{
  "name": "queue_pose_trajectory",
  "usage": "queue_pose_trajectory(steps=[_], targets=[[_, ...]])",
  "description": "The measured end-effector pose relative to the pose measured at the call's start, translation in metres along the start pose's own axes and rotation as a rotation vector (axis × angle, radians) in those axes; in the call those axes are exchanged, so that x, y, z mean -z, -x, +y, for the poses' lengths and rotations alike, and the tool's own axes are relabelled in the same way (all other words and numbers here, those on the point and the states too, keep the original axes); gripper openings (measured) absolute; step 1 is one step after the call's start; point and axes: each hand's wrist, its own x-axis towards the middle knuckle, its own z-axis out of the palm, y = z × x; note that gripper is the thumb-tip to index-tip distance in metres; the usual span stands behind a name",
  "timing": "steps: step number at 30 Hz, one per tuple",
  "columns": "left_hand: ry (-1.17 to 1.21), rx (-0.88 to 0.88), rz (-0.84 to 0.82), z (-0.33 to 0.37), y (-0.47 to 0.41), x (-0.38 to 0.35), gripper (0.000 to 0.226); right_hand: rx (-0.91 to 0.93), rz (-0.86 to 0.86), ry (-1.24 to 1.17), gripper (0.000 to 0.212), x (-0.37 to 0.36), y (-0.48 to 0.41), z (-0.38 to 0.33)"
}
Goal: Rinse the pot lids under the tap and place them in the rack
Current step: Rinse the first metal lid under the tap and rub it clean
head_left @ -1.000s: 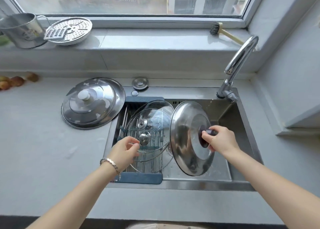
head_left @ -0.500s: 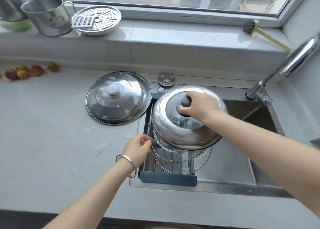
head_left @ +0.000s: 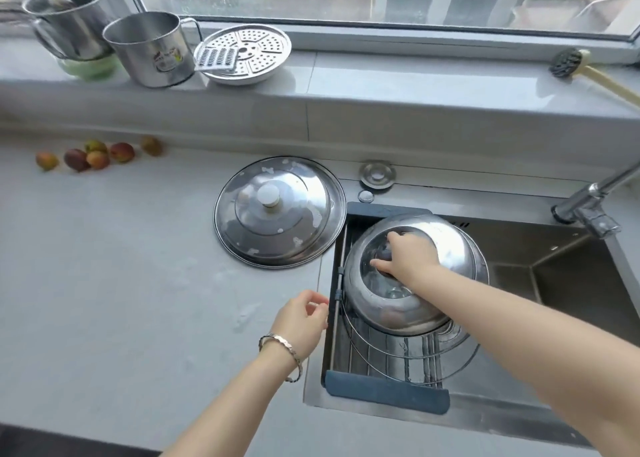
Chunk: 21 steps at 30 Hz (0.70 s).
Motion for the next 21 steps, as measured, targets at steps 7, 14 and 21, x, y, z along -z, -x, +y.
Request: queue_pose_trajectory(steps=[7,14,21], targets=[[0.827,0.432,0.226,0.016,-0.064,0.014,0.043,0.036,0.005,0.0,0.041,0.031,0.01,0.004],[1.162,0.557,0.414,0.024,-0.125,0.037,0.025,0.001,0.077,-0.326,0.027,0.033,0.021,0.003],[0.846,0.594,0.422,0.02,-0.143,0.028,0.036,-0.043,0.047,-0.359,0.024,0.025,0.03,0.016]])
